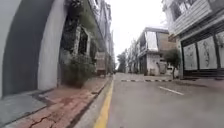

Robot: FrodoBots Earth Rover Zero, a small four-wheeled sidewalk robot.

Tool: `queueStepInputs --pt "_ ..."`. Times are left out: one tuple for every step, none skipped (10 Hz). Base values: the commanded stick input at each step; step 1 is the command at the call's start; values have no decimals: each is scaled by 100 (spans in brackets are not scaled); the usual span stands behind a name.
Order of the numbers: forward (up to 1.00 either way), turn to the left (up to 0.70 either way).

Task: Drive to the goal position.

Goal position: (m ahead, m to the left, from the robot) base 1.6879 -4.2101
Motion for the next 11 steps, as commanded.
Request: queueStepInputs --pt "50 0" --pt "50 0" --pt "50 0" --pt "50 -11" --pt "50 -50" --pt "50 -44" --pt "50 -11" --pt "50 0" --pt "50 0" --pt "50 0" --pt "50 0"
